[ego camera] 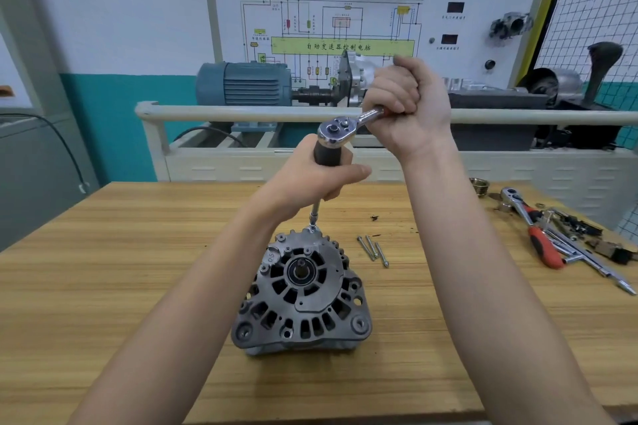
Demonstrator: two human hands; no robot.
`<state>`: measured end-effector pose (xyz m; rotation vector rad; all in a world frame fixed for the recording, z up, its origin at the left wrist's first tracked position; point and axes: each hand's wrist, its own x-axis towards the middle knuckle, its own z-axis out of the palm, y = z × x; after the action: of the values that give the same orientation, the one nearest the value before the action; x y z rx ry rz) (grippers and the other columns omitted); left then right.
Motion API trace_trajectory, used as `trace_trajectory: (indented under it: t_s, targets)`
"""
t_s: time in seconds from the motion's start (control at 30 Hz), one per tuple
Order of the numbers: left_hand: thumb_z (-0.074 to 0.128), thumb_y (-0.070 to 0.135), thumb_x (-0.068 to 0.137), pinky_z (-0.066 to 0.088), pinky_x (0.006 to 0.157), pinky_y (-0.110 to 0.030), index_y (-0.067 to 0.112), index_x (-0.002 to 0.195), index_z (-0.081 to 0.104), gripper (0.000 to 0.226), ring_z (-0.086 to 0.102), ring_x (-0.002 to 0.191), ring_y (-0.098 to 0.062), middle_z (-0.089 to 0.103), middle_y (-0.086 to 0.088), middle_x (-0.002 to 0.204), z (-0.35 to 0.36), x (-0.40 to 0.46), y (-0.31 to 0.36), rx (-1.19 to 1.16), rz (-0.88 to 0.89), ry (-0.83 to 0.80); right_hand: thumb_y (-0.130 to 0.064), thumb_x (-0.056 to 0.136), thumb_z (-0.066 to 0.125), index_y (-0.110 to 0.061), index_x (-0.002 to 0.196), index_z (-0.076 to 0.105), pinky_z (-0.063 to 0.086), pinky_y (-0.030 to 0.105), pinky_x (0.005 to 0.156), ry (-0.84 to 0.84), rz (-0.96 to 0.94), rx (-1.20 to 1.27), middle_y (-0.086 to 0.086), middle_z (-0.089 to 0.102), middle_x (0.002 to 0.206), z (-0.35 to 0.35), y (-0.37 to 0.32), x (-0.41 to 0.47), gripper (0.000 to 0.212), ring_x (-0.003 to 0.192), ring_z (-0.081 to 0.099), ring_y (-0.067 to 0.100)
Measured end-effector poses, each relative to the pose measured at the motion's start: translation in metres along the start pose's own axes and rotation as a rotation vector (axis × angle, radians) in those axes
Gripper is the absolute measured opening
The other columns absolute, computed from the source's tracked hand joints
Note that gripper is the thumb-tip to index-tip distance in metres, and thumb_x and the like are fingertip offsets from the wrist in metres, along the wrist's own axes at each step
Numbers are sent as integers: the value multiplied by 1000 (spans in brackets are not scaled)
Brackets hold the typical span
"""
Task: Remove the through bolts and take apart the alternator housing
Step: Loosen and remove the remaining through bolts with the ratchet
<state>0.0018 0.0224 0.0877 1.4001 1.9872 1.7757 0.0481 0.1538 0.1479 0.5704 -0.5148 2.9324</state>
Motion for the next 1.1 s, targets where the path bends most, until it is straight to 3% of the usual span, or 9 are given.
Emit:
trace_trajectory:
  t_s: [0.17,0.27,0.37,0.5,0.6,0.7,0.93,1.0,1.1]
  targets:
    - [62,9,73,22,49,-28,11,49,35,37,23,42,-16,27,-1,47,7,3,-5,-51,29,222,-13,96,35,-16,42,31,22,20,30,2,-326,31,-6,24,35,-9,13,-29,54,27,21,7]
    - [63,2,77,25,54,-33,6,52,41,33,25,48,-17,30,-3,48,12,3,-6,-37,30,341,-14,96,35,-17,43,32,25,22,34,-8,-502,-52,-6,24,37,-11,27,-50,53,31,21,8]
    - [66,2,81,31,52,-24,13,47,42,42,31,45,-17,35,-2,46,6,0,-5,52,0,208,-13,95,35,-17,43,33,25,21,34,-26,-434,-88,-6,25,36,-8,19,-48,52,30,22,8]
    - [70,14,71,34,46,-19,22,47,49,32,38,46,-15,40,-2,49,-11,-4,5,51,13,-87,-12,88,39,-14,41,32,23,19,34,-53,-79,-65,-4,27,33,0,4,-18,47,27,23,9]
    - [68,12,71,30,44,-18,21,45,46,35,32,41,-12,35,-1,46,-8,-2,5,0,19,-113,-12,87,39,-12,42,32,21,18,35,-30,58,-62,-2,29,32,2,1,0,46,31,15,7]
    - [65,12,71,26,44,-18,22,41,39,41,26,39,-12,29,-1,44,0,1,1,-31,18,-4,-10,86,40,-13,41,31,20,17,33,-17,-2,12,-3,28,32,-1,2,-1,46,25,23,9]
    - [59,-5,78,20,51,-29,-4,55,40,30,21,49,-17,28,-4,51,14,7,-5,-82,30,423,-14,97,35,-17,43,32,25,22,34,-2,-530,-63,-6,23,37,-8,29,-44,54,31,20,8]
    - [63,-2,78,23,50,-25,3,53,40,34,24,45,-16,31,-3,49,11,6,-5,-23,24,359,-13,96,35,-17,43,32,24,21,34,-12,-512,-88,-6,23,36,-5,24,-44,54,31,20,8]
    - [70,11,70,31,46,-20,22,47,47,34,34,44,-16,39,-2,47,-5,0,2,28,31,61,-12,92,36,-16,42,31,22,19,32,-16,-286,-33,-6,24,34,-3,10,-28,51,27,22,8]
